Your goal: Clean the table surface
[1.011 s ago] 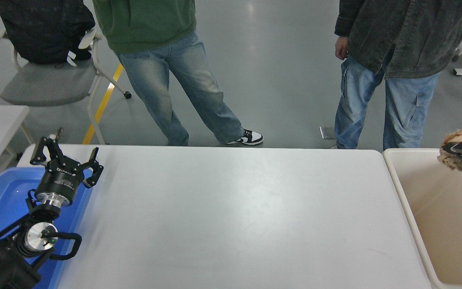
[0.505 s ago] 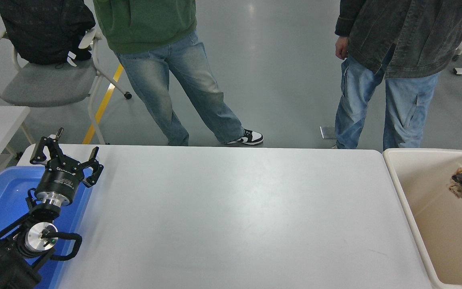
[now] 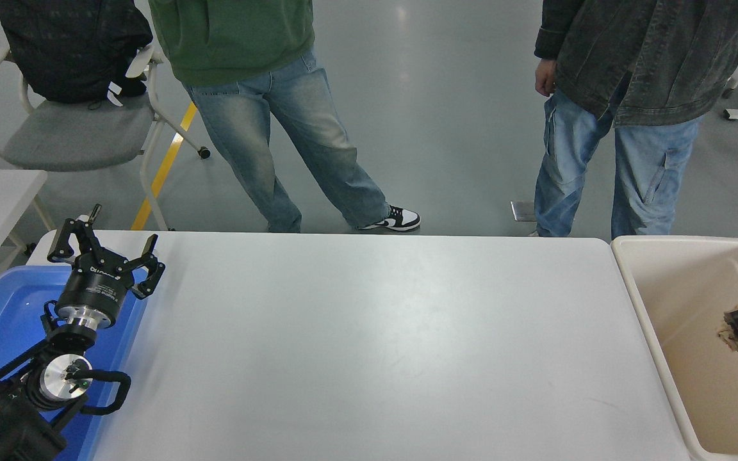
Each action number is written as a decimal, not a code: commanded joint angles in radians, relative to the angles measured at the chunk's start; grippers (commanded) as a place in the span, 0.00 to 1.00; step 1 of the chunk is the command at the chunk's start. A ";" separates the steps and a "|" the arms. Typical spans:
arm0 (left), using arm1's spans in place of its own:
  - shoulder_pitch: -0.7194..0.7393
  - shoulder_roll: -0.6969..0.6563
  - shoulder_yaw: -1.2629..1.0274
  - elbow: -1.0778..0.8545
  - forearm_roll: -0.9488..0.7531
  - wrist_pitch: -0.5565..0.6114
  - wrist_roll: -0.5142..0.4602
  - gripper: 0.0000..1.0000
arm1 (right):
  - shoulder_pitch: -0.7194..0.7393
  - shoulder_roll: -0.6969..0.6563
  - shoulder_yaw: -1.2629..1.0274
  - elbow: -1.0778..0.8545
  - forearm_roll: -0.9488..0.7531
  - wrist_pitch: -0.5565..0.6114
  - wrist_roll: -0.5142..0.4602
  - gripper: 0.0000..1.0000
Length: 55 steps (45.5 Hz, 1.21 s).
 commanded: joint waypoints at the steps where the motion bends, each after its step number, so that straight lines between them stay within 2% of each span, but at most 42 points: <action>1: 0.000 0.000 0.000 0.000 0.000 0.000 0.000 0.99 | -0.009 0.023 0.013 -0.009 0.042 -0.071 -0.014 0.00; 14: 0.000 0.000 0.000 0.000 0.000 0.000 0.000 0.99 | -0.006 0.023 0.001 -0.009 0.041 -0.099 -0.014 0.00; 15: 0.000 0.000 0.000 0.000 0.000 0.000 0.000 0.99 | -0.006 0.023 0.005 -0.009 0.041 -0.108 -0.012 0.06; 16: 0.000 0.000 0.000 0.000 0.000 0.000 0.000 0.99 | -0.005 0.023 0.008 -0.009 0.041 -0.120 -0.010 0.30; 17: 0.000 0.000 0.000 0.000 0.000 0.000 0.000 0.99 | -0.005 0.023 0.013 -0.010 0.041 -0.162 -0.010 0.88; 18: 0.000 0.000 0.000 0.000 0.000 0.000 0.000 0.99 | -0.005 0.023 0.011 -0.009 0.042 -0.185 -0.012 1.00; 21: 0.000 0.000 0.000 0.000 0.000 0.000 0.000 0.99 | -0.005 0.023 -0.002 -0.007 0.041 -0.217 -0.010 1.00; 47: 0.000 0.000 0.000 0.000 0.000 0.000 0.000 0.99 | 0.000 0.019 -0.002 -0.007 0.041 -0.210 -0.012 1.00; 55: 0.000 0.000 0.000 0.000 0.000 0.000 0.000 0.99 | 0.011 -0.002 0.007 -0.007 0.041 -0.168 -0.012 0.99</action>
